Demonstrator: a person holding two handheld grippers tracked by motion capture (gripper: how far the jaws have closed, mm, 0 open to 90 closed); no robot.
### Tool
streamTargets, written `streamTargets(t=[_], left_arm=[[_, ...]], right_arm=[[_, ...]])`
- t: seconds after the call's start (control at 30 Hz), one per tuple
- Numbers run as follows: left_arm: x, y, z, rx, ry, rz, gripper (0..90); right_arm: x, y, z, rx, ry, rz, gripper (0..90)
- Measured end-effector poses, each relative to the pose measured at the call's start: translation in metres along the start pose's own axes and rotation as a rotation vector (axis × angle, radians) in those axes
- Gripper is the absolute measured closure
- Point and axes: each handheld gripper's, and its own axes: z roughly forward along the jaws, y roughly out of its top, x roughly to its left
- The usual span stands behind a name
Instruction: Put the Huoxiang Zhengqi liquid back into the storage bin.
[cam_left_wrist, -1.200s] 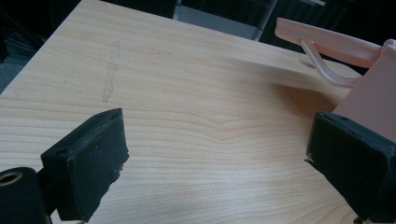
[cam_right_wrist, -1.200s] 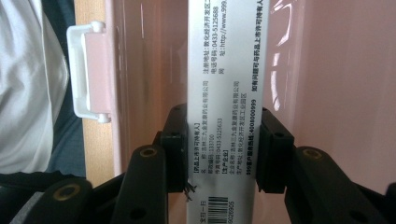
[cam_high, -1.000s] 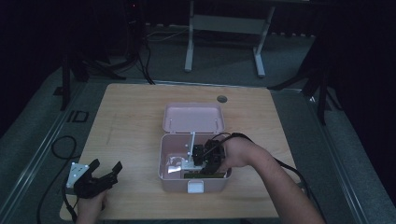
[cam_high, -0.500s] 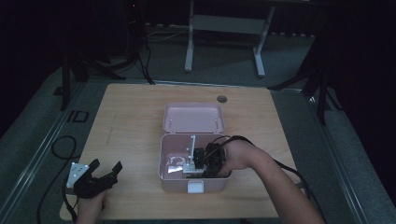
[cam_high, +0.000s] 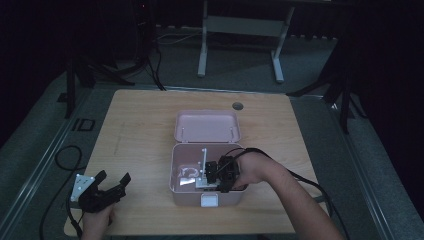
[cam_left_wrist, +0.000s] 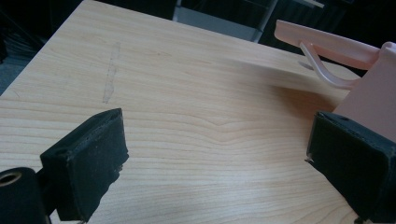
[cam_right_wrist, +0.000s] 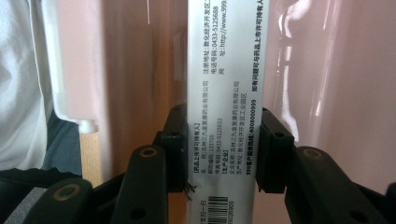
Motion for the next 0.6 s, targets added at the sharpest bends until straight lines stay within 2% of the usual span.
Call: streamTargets(t=[0.6], left_arm=[[0.000, 0.000, 0.000, -0.004, -0.005, -0.002, 5.2]], right_arm=[[-0.012, 0.001, 0.011, 0.006, 0.026, 0.017, 61.9]])
